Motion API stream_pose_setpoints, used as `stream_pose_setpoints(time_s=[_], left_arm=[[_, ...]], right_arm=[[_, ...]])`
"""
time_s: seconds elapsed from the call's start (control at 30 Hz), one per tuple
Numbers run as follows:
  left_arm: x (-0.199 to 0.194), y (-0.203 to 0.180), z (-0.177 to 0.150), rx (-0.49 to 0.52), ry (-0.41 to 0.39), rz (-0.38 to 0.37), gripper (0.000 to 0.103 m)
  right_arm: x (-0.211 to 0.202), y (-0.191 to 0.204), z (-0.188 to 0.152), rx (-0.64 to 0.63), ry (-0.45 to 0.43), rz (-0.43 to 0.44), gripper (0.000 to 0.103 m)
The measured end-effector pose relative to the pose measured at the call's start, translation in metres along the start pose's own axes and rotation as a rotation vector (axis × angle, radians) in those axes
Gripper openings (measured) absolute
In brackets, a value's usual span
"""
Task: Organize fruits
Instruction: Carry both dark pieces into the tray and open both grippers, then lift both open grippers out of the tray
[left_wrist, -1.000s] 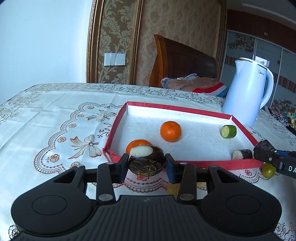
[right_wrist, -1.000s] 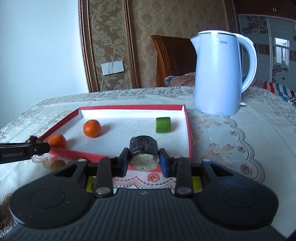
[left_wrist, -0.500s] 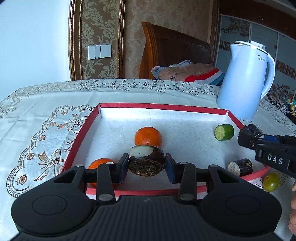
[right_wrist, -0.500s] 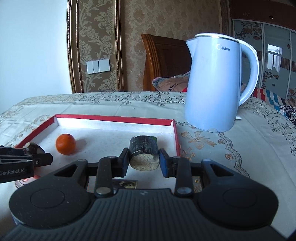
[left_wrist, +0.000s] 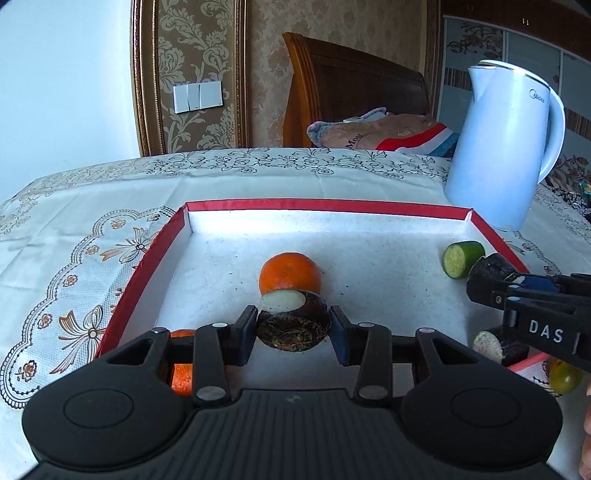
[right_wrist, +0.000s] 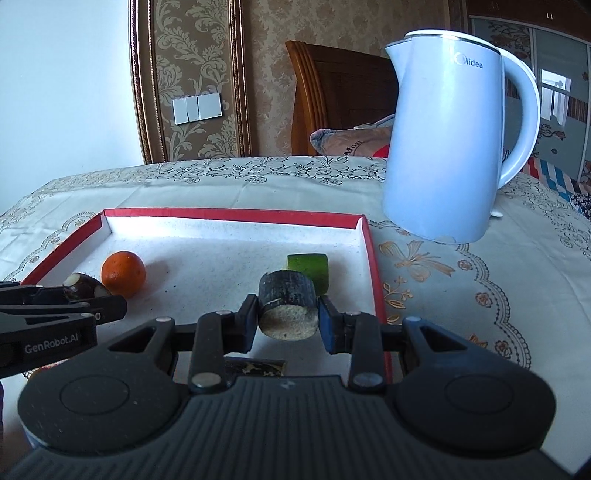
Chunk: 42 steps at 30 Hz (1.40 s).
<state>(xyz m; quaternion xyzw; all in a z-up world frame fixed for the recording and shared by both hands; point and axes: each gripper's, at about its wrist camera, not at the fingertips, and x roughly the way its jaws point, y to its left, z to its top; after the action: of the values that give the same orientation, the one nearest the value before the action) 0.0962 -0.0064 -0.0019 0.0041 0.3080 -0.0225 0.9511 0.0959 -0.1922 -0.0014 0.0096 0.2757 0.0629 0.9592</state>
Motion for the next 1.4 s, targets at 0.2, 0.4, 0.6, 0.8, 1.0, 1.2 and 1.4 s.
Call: stream_pose_setpoints(time_s=[0.2, 0.4, 0.6, 0.8, 1.0, 1.2, 1.4], left_arm=[[0.011, 0.002, 0.005, -0.012, 0.008, 0.016, 0.041], [0.019, 0.001, 0.010, -0.014, 0.000, 0.036, 0.041], [0.028, 0.001, 0.011, -0.011, 0.008, 0.053, 0.041], [0.033, 0.001, 0.012, -0.007, -0.004, 0.068, 0.041], [0.032, 0.003, 0.011, -0.019, -0.001, 0.066, 0.046], [0.030, 0.006, 0.011, -0.036, -0.005, 0.076, 0.058], [0.022, -0.005, 0.008, 0.035, -0.058, 0.102, 0.061]], right_arm=[[0.015, -0.002, 0.002, 0.001, 0.031, -0.013, 0.032], [0.027, -0.002, 0.003, 0.005, 0.040, -0.022, 0.032], [0.039, 0.001, 0.006, -0.014, 0.032, -0.054, 0.032], [0.044, 0.000, 0.008, -0.006, 0.021, -0.062, 0.032], [0.043, 0.000, 0.007, -0.001, 0.014, -0.071, 0.032], [0.040, 0.000, 0.006, -0.003, 0.000, -0.076, 0.050], [0.039, 0.000, 0.005, -0.002, 0.000, -0.068, 0.053]])
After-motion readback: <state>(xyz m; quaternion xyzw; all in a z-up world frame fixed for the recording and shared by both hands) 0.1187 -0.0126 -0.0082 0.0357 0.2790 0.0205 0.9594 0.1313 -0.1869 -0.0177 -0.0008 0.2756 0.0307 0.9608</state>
